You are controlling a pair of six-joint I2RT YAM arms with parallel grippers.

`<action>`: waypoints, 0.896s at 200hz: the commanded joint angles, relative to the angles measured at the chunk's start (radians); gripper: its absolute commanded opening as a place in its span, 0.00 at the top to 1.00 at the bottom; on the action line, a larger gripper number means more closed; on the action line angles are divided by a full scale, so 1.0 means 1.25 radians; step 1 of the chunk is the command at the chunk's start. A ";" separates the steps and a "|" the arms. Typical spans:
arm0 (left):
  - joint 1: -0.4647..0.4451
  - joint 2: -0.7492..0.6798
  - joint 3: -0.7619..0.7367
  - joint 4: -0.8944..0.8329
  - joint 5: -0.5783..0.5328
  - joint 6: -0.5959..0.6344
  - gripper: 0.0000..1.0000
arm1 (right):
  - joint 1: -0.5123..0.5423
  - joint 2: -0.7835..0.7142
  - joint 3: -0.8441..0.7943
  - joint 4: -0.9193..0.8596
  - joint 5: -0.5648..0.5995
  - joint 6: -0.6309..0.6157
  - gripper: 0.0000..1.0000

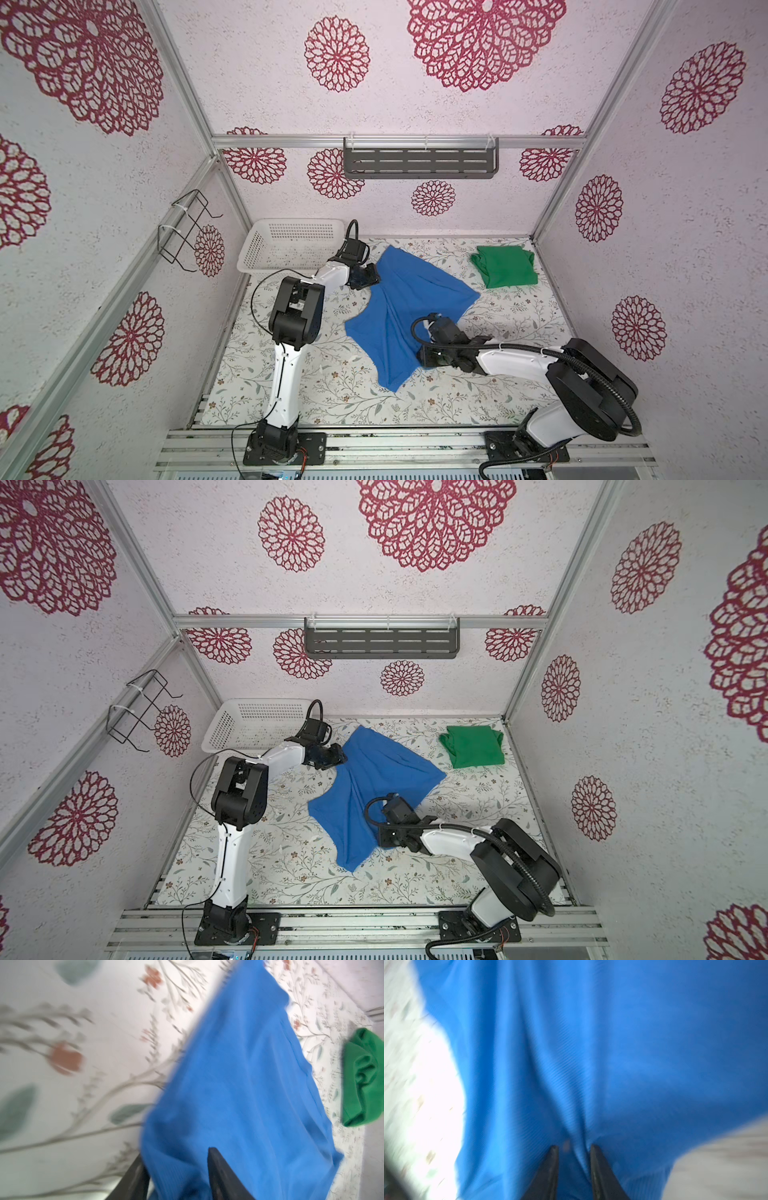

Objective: Fold and stack the tank tops

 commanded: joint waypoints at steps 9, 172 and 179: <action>0.044 -0.001 0.050 -0.201 -0.052 0.127 0.50 | -0.004 -0.097 0.074 -0.178 0.031 0.001 0.61; -0.199 -0.538 -0.706 0.158 -0.086 -0.199 0.49 | -0.534 0.078 0.207 -0.159 0.095 -0.347 0.73; -0.195 -0.524 -0.716 0.175 -0.091 -0.201 0.50 | -0.533 0.090 0.208 -0.154 0.088 -0.350 0.73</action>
